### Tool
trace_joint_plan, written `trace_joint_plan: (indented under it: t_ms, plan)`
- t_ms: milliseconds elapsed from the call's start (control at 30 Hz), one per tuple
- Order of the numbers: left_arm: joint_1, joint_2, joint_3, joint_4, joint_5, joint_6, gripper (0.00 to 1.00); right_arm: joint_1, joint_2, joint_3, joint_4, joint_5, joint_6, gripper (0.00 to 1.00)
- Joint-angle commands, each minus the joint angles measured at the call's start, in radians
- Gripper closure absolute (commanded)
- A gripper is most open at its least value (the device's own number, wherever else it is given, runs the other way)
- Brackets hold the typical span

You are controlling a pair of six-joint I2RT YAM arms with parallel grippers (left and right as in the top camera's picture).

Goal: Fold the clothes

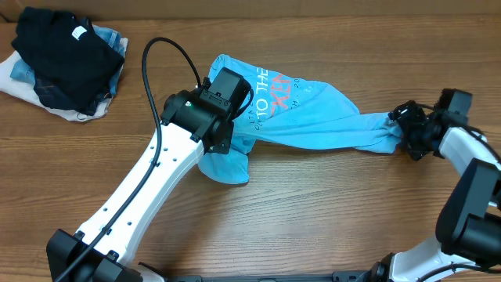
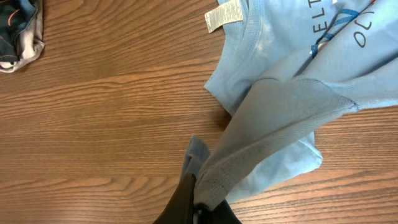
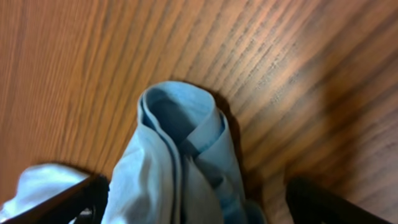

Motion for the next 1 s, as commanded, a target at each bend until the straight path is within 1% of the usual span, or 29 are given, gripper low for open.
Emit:
trace_joint_plan:
  t_ms: [0,67,133,167,300,367,400,567,700,900,967]
  plan:
    - [0.007,0.0,0.013,0.003,0.007,-0.01,0.96,-0.039,-0.044,0.141,-0.088,-0.089,-0.002,0.03]
    - [0.007,0.0,0.013,0.004,0.008,-0.01,0.96,-0.045,-0.044,0.208,-0.185,-0.092,-0.005,0.03]
    - [0.006,0.0,0.013,0.005,0.009,-0.01,0.96,-0.045,-0.044,0.249,-0.253,-0.092,-0.04,0.04]
    - [0.006,0.0,0.013,0.005,0.011,-0.01,0.96,-0.045,-0.044,0.262,-0.276,-0.093,-0.06,0.06]
    - [0.006,0.0,0.013,0.012,0.012,-0.01,0.96,-0.04,-0.041,0.27,-0.349,-0.092,-0.105,0.21]
    - [0.006,0.0,0.013,0.016,0.012,-0.01,0.96,-0.033,-0.04,0.264,-0.394,-0.092,-0.105,0.26]
    - [0.006,0.0,0.013,0.016,0.013,-0.01,0.96,-0.029,-0.04,0.259,-0.408,-0.091,-0.105,0.26]
    - [0.006,0.0,0.013,0.016,0.024,-0.01,0.96,-0.004,-0.029,0.211,-0.418,-0.045,-0.106,0.28]
    - [0.006,0.0,0.013,0.015,0.034,-0.01,0.96,0.019,-0.011,0.184,-0.414,-0.04,-0.159,0.29]
    - [0.006,0.0,0.013,0.016,0.034,-0.01,0.96,0.03,-0.007,0.145,-0.381,-0.028,-0.161,0.29]
    - [0.006,0.0,0.013,0.015,0.034,-0.01,0.96,0.03,-0.007,0.138,-0.361,-0.029,-0.16,0.32]
